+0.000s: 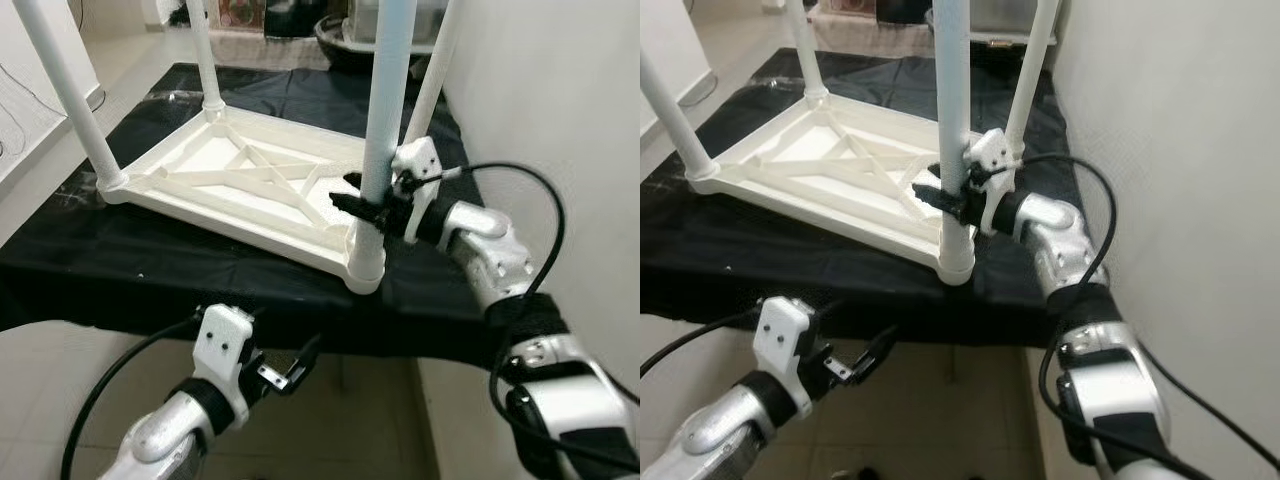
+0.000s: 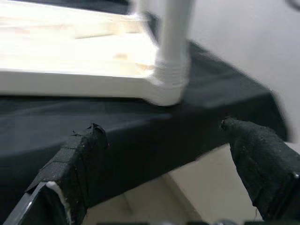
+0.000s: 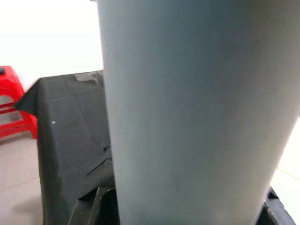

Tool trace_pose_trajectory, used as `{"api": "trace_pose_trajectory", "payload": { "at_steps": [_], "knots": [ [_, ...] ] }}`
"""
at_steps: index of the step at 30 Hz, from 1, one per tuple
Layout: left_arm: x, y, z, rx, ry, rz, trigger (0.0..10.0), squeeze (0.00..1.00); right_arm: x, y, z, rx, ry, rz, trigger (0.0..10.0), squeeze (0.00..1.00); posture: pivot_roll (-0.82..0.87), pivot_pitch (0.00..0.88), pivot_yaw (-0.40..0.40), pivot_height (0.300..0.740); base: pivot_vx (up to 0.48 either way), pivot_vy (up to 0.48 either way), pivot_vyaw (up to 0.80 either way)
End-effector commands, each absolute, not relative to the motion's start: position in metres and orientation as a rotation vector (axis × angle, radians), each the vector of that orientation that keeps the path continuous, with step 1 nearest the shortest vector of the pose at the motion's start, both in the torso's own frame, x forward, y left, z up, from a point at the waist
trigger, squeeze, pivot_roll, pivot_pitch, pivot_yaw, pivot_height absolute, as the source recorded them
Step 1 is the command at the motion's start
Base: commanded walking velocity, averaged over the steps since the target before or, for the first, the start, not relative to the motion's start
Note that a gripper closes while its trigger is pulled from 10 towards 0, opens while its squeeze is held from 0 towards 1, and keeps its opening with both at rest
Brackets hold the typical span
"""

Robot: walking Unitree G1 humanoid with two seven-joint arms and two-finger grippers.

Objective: Building children table

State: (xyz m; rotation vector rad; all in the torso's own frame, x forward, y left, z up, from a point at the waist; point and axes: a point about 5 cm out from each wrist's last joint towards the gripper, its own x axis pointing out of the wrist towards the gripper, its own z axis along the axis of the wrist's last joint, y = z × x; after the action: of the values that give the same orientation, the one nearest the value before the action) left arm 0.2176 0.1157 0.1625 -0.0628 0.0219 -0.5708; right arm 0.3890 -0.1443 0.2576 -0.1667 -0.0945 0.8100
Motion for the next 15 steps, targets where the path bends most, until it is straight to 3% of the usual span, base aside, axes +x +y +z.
{"api": "trace_pose_trajectory", "payload": {
  "at_steps": [1,5,15],
  "knots": [
    [0.216,0.114,0.158,-0.066,0.044,-0.574,10.0,0.0,0.392,-0.147,0.205,-0.123,0.111,0.682,10.0,0.0,0.1,0.214,-0.023,0.74,0.0,0.0,0.0],
    [0.217,0.113,0.158,-0.066,0.041,-0.575,10.0,0.0,0.402,-0.154,0.198,-0.063,0.132,0.427,10.0,0.0,0.1,0.214,-0.024,0.74,0.0,0.0,0.0],
    [0.216,0.116,0.158,-0.059,0.04,-0.567,10.0,0.0,0.406,-0.157,0.196,-0.022,0.106,0.134,10.0,0.0,0.11,0.218,-0.025,0.74,0.0,0.0,0.0]
  ]
}}
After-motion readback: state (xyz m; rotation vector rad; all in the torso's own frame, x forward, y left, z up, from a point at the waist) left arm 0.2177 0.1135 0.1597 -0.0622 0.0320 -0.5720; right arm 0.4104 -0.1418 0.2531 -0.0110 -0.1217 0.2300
